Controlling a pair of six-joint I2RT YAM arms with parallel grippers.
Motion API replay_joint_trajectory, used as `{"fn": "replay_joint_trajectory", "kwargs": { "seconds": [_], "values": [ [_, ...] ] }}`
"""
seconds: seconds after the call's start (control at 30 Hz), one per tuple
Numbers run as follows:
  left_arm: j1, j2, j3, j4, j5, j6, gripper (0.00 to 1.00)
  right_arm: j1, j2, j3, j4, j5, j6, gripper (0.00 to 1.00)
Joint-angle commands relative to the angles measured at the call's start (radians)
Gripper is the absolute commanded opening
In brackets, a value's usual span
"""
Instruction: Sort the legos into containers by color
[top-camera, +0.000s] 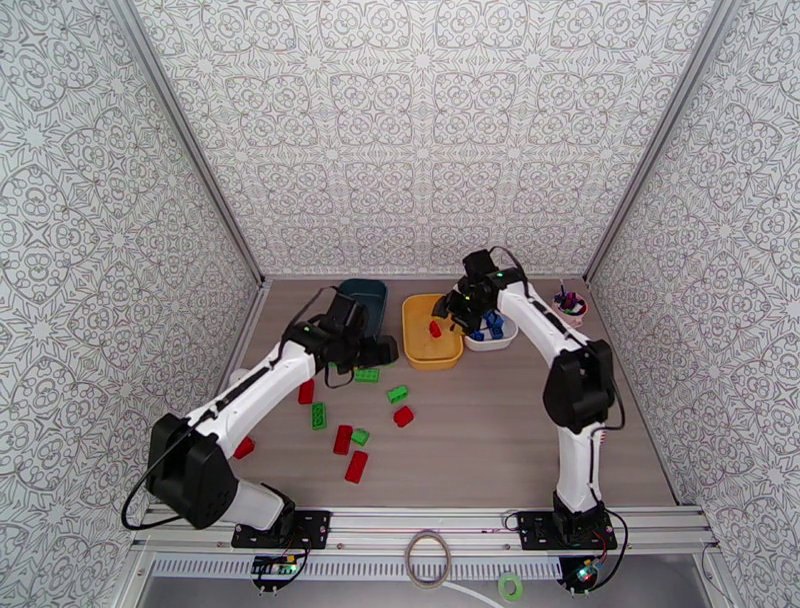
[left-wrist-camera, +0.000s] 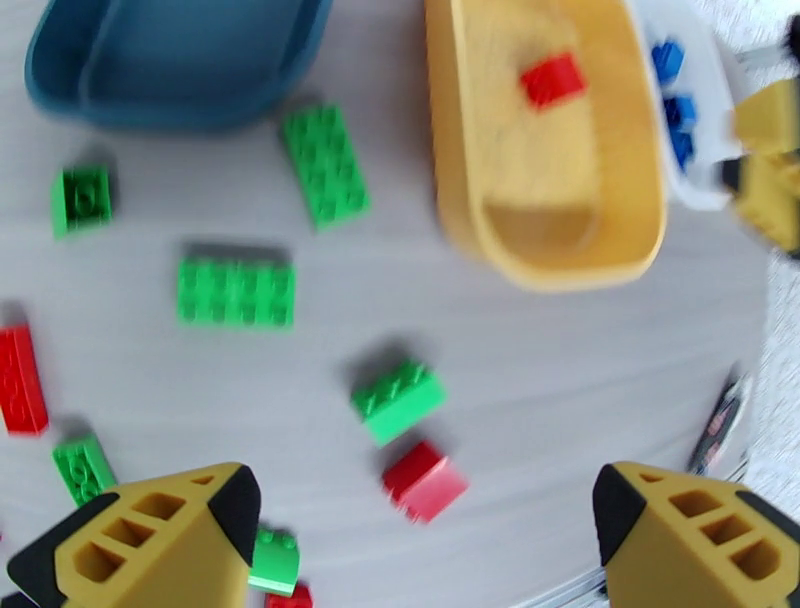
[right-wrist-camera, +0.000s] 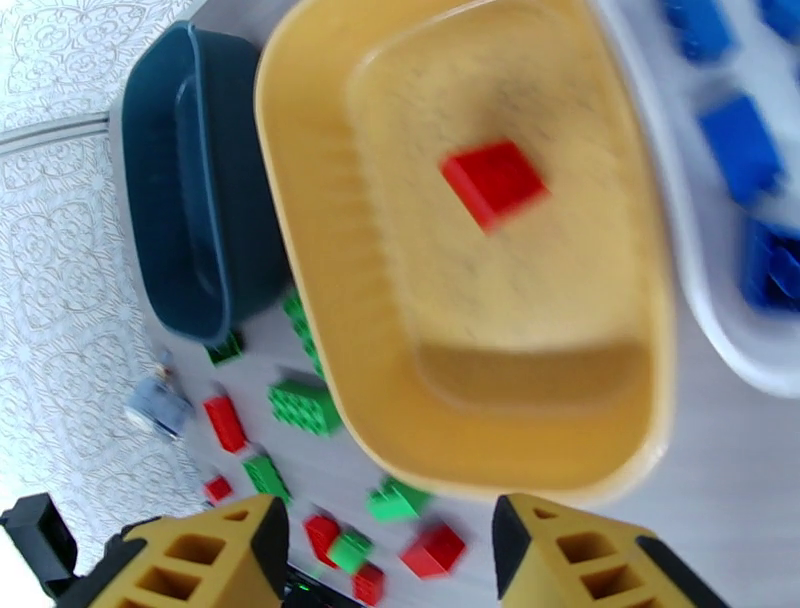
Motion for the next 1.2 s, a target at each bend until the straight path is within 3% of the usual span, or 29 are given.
{"fn": "replay_joint_trajectory", "kwargs": {
  "seconds": [0.0, 0.27, 0.57, 0.83, 1.17],
  "values": [
    [-0.066, -0.028, -0.056, -0.049, -0.07, 0.009, 0.93, 0.029, -0.131, -0.128, -0.063, 0.094, -0.058, 0.61],
    [-0.21, 0.022, -0.119, -0.005, -0.068, 0.071, 0.88, 0.122, -0.455, -0.583, -0.002, 0.157, -0.004, 0.62],
    [-0.278, 0.185, -0.086, 0.01, -0.059, 0.235, 0.8, 0.208, -0.784, -0.995, 0.045, 0.165, 0.172, 0.62],
    [-0.286, 0.316, -0.017, -0.015, -0.089, 0.33, 0.74, 0.233, -0.931, -1.074, 0.0, 0.181, 0.242, 0.62],
    [-0.289, 0.431, 0.058, -0.036, -0.096, 0.354, 0.62, 0.234, -0.931, -1.065, -0.009, 0.182, 0.244, 0.62]
  ]
}}
